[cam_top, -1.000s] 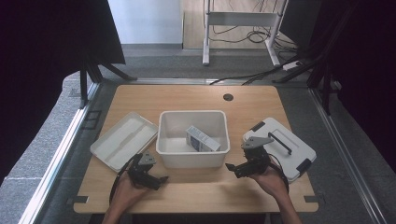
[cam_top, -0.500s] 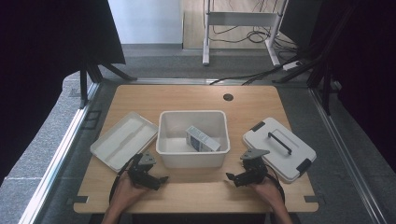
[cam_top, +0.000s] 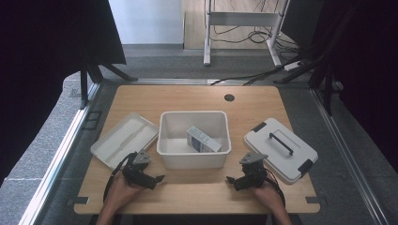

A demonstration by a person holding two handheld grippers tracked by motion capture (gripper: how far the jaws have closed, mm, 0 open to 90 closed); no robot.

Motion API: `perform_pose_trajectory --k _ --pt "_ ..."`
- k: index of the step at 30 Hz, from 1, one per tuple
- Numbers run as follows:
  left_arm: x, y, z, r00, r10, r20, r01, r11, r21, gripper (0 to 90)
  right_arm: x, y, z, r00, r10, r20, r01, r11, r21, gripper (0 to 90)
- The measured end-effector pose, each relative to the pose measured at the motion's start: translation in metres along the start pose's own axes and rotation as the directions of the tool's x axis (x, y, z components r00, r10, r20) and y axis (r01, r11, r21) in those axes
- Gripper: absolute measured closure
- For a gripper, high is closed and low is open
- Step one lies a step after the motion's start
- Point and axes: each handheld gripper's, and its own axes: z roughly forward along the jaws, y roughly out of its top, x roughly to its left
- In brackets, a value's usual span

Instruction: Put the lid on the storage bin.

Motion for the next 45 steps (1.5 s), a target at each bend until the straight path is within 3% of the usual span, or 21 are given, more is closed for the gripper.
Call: perform_pose_trajectory --k 8,15,21,27,37,40,43,45 --pt "0.018 0.011 -0.025 0.9994 -0.018 -0.029 0.018 0.9998 0.003 3.4 0.0 0.0 0.0 1.0 0.0 0.0 0.0 1.0 -0.001 0.0" --pt "0.047 0.024 -0.042 0.9971 -0.034 -0.068 0.036 0.9988 0.034 11.5 0.0 0.0 0.0 1.0 0.001 -0.001 -0.001 1.0 -0.001 0.0" --pt "0.078 0.031 -0.047 0.9935 -0.05 -0.102 0.06 0.9937 0.094 15.3 0.0 0.0 0.0 1.0 0.001 0.0 -0.001 1.0 -0.001 0.0" --pt "0.105 0.038 -0.047 0.9904 -0.053 -0.128 0.075 0.982 0.174 20.2 0.0 0.0 0.0 1.0 0.001 0.001 -0.001 1.0 -0.001 0.0" --pt "0.142 0.045 -0.038 0.9829 -0.073 -0.169 0.12 0.9498 0.289 41.1 0.0 0.0 0.0 1.0 0.001 0.001 -0.001 1.0 -0.001 0.0" --pt "0.148 0.046 -0.029 0.9834 -0.067 -0.169 0.122 0.9302 0.346 47.4 0.0 0.0 0.0 1.0 0.002 0.001 -0.002 1.0 -0.001 0.0" --pt "0.152 0.046 -0.018 0.985 -0.07 -0.158 0.129 0.9059 0.403 55.7 0.0 0.0 0.0 1.0 0.001 0.0 -0.001 1.0 -0.001 0.0" --pt "0.154 0.045 -0.013 0.9857 -0.075 -0.151 0.133 0.8949 0.426 60.9 0.0 0.0 0.0 1.0 0.001 0.001 -0.001 1.0 -0.001 0.0"
